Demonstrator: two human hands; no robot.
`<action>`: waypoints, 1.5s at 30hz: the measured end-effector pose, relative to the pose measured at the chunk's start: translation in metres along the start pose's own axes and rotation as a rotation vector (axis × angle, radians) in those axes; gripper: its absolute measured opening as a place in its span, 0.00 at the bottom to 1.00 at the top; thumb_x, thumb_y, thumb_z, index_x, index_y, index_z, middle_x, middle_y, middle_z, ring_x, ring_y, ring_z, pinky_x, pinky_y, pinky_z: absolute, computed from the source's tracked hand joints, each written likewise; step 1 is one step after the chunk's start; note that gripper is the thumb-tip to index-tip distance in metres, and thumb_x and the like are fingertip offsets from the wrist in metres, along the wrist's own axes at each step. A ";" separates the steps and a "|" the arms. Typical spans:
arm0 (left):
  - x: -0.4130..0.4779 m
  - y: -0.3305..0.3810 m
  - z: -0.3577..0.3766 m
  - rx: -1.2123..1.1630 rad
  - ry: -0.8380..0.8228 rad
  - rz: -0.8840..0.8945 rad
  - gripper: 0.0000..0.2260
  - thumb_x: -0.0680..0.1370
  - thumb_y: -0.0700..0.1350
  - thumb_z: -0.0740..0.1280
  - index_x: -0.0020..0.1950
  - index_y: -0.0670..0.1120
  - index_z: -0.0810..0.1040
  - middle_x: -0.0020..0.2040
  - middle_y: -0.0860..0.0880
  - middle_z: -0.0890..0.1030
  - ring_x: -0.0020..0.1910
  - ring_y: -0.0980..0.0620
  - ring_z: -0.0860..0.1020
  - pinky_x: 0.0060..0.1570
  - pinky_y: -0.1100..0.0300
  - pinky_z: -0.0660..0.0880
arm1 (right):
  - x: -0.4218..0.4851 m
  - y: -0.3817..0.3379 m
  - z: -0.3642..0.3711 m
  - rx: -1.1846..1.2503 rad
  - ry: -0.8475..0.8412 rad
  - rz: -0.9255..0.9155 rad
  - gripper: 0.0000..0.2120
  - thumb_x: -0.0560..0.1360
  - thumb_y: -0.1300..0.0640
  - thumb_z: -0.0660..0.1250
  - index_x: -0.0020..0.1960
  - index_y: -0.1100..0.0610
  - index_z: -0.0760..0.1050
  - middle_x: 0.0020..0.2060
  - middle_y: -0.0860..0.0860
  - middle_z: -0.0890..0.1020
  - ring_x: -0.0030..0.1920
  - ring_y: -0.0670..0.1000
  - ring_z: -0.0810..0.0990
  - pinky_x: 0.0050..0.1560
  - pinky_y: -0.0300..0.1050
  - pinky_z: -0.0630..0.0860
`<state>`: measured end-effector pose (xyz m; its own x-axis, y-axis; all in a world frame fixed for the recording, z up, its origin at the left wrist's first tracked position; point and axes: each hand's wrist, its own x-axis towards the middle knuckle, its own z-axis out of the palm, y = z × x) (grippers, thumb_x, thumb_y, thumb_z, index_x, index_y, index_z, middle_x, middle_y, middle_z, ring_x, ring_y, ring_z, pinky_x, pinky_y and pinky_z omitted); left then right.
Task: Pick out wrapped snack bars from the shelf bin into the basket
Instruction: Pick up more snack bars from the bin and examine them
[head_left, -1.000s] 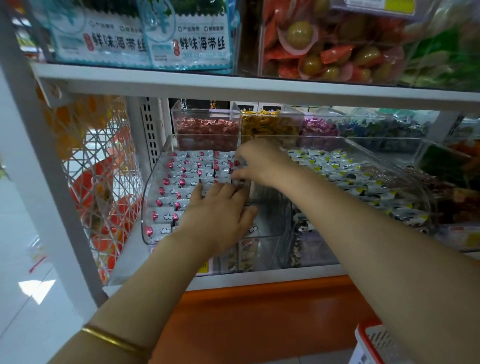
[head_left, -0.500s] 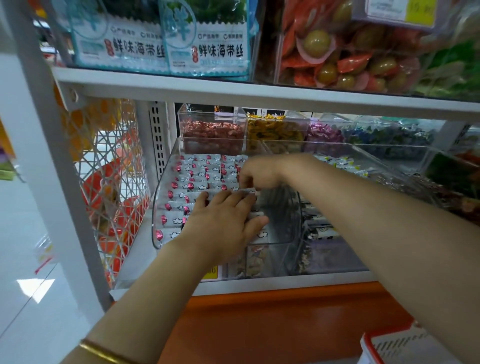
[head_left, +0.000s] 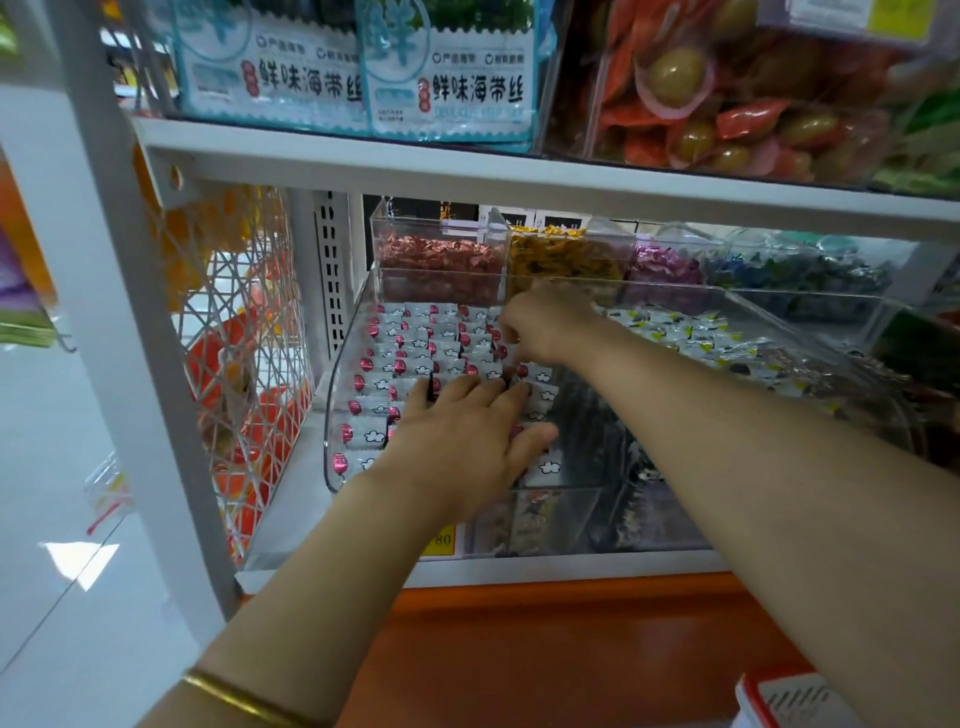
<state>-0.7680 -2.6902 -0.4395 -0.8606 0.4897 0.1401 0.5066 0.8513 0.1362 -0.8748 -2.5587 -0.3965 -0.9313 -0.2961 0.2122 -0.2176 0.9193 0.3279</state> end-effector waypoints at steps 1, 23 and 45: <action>0.000 0.000 0.000 -0.002 -0.003 -0.001 0.28 0.79 0.63 0.42 0.76 0.53 0.52 0.76 0.52 0.57 0.75 0.51 0.51 0.72 0.42 0.46 | 0.000 0.000 0.000 0.003 0.004 0.000 0.03 0.75 0.58 0.67 0.49 0.55 0.77 0.48 0.52 0.80 0.54 0.55 0.75 0.49 0.48 0.69; -0.034 0.004 -0.029 -1.466 0.337 -0.361 0.12 0.81 0.42 0.59 0.60 0.37 0.74 0.39 0.48 0.83 0.40 0.54 0.83 0.42 0.63 0.80 | -0.153 -0.017 -0.030 1.864 0.565 0.529 0.02 0.76 0.65 0.64 0.45 0.62 0.73 0.38 0.56 0.81 0.32 0.49 0.82 0.33 0.38 0.79; -0.032 0.006 -0.024 -1.906 0.379 -0.470 0.08 0.78 0.38 0.62 0.40 0.39 0.76 0.27 0.49 0.80 0.27 0.58 0.79 0.30 0.69 0.76 | -0.162 -0.022 -0.022 2.457 0.457 0.587 0.07 0.74 0.72 0.62 0.49 0.67 0.77 0.35 0.57 0.84 0.36 0.51 0.84 0.35 0.37 0.79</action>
<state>-0.7365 -2.7049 -0.4196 -0.9950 0.0542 -0.0839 -0.0998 -0.5057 0.8569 -0.7129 -2.5365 -0.4179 -0.9720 0.2312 0.0415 -0.1800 -0.6197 -0.7639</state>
